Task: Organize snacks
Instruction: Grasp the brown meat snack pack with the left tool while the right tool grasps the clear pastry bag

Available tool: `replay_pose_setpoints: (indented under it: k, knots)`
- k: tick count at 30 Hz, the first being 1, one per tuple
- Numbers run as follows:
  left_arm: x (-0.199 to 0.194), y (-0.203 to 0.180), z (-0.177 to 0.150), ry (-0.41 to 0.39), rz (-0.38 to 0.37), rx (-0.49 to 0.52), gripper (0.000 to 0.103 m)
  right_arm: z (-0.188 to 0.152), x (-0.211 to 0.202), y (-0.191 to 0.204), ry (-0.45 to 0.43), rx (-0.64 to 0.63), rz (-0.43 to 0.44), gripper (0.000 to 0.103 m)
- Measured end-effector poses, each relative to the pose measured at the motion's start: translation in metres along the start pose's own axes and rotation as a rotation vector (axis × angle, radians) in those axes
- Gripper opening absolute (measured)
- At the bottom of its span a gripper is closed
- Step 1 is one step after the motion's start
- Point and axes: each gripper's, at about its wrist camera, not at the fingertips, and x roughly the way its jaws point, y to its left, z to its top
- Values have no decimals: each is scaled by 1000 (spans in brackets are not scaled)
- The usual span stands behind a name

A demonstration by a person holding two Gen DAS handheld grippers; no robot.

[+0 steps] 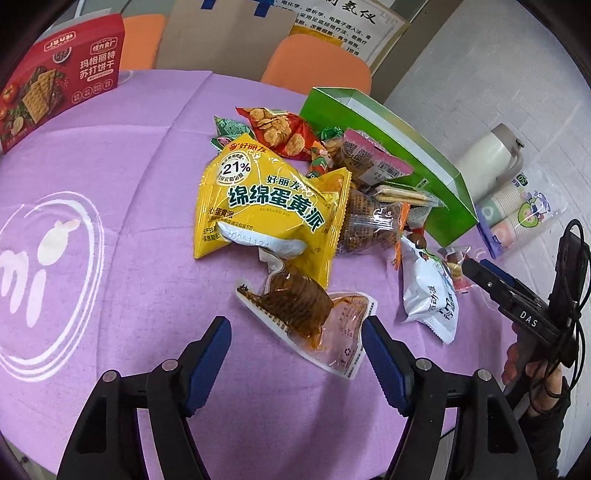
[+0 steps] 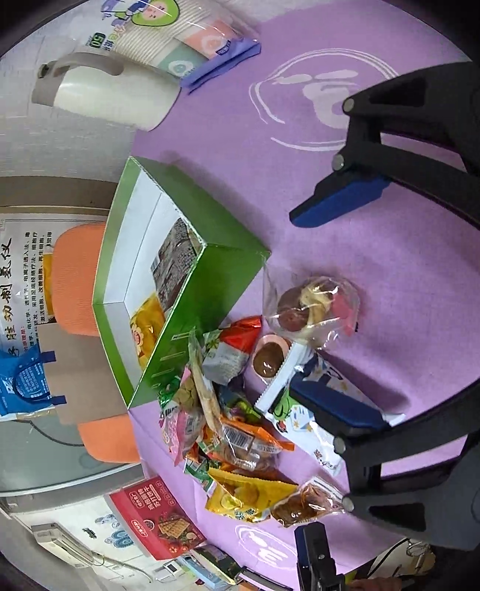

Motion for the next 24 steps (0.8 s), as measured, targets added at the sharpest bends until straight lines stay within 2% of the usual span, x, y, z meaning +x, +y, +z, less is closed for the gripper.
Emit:
replay_pose_setpoints:
  k: [2, 4, 5, 6, 16, 18, 20, 24]
  knots:
    - [5, -4, 5, -3, 21, 17, 73, -2, 4, -4, 14, 18, 3, 54]
    - [10, -8, 9, -1, 29, 38, 61, -8, 5, -7, 24, 41, 39, 40]
    - [12, -10, 11, 1, 39, 50, 58, -10, 5, -8, 31, 48, 48, 37]
    - [13, -11, 12, 3, 38, 58, 55, -12, 4, -9, 35, 50, 47, 37]
    - [15, -16, 12, 14, 26, 108, 55, -13, 4, -9, 31, 46, 52, 39]
    - [15, -15, 12, 17, 21, 116, 55, -11, 7, -8, 35, 41, 49, 42]
    - [15, -14, 13, 18, 14, 119, 55, -10, 10, -6, 42, 31, 44, 49]
    - [16, -17, 13, 20, 28, 141, 56, -9, 14, -5, 47, 30, 36, 50]
